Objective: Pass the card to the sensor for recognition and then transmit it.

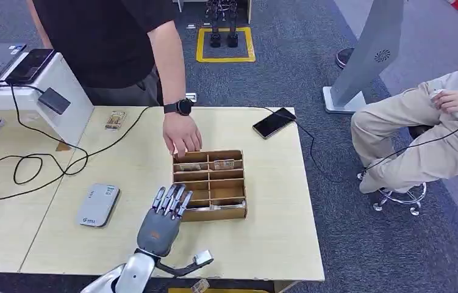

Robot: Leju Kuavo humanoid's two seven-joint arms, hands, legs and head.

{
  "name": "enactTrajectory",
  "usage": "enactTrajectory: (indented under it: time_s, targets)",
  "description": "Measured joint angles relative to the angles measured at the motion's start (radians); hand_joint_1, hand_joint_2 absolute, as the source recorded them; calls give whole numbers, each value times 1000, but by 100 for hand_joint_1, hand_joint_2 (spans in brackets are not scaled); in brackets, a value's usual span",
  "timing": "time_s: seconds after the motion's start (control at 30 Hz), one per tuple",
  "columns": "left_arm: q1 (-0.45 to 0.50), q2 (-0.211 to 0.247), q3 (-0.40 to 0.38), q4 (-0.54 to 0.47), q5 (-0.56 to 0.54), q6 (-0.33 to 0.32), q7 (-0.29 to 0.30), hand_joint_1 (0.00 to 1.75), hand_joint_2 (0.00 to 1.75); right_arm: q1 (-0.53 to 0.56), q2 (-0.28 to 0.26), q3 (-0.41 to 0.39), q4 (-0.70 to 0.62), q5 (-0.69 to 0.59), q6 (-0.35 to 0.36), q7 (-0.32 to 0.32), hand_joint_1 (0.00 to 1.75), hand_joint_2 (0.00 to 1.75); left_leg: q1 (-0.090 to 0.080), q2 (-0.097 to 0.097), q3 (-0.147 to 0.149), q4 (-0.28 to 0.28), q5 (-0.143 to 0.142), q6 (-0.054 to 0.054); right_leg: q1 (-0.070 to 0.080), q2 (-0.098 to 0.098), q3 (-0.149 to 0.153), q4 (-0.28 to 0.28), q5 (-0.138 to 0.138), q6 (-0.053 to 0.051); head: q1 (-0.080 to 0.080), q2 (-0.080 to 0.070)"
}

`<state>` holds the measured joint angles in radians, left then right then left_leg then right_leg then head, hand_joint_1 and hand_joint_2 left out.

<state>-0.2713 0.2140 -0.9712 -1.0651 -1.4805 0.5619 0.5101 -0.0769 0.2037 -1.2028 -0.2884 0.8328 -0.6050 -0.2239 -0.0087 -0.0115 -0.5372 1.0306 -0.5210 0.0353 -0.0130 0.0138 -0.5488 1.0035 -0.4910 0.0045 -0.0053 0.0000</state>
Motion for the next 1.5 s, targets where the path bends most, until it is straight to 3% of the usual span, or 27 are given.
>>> enactTrajectory:
  time_s: [0.17, 0.2, 0.23, 0.27, 0.7, 1.4, 1.5]
  targets:
    - [0, -9, 0, 8, 0, -4, -15, 0, 175, 0, 0, 0, 0, 0, 0, 0, 0, 175, 0, 0, 0, 0, 0, 0, 0, 0, 0, 0, 0, 0, 0, 0]
    - [0, -10, 0, 9, 0, -4, -15, 16, 175, 0, 0, 0, 0, 0, 0, 0, 0, 175, 0, 0, 0, 0, 0, 0, 0, 0, 0, 0, 0, 0, 0, 0]
    - [0, -11, 0, 10, 0, -4, -16, 159, 175, 0, 0, 0, 0, 0, 0, 0, 0, 175, 0, 0, 0, 0, 0, 0, 0, 0, 0, 0, 0, 0, 0, 0]
    - [0, -11, 0, 10, 0, -2, -20, 175, 175, 0, 0, 0, 0, 0, 0, 0, 0, 175, 0, 0, 0, 0, 0, 0, 0, 0, 0, 0, 0, 0, 0, 0]
    - [13, -25, 43, 10, 0, 98, -105, 175, 175, 1, 0, 0, 0, 5, 0, -3, 0, 175, 0, 0, 0, 0, 0, 0, 0, 0, 1, 0, 0, 0, 0, 0]
    - [28, -24, 70, -16, 0, 129, -77, 175, 175, 0, 0, 0, 2, 16, -3, -3, 0, 175, 0, 0, 0, 0, 0, 0, 0, 0, 0, 0, 0, 0, 0, 0]
    - [77, -38, 118, -87, 2, 129, -194, 175, 175, 1, 0, 0, 3, 17, -5, -3, 0, 175, 0, 0, 0, 0, 0, 0, 0, 0, 0, 0, 0, 0, 0, 0]
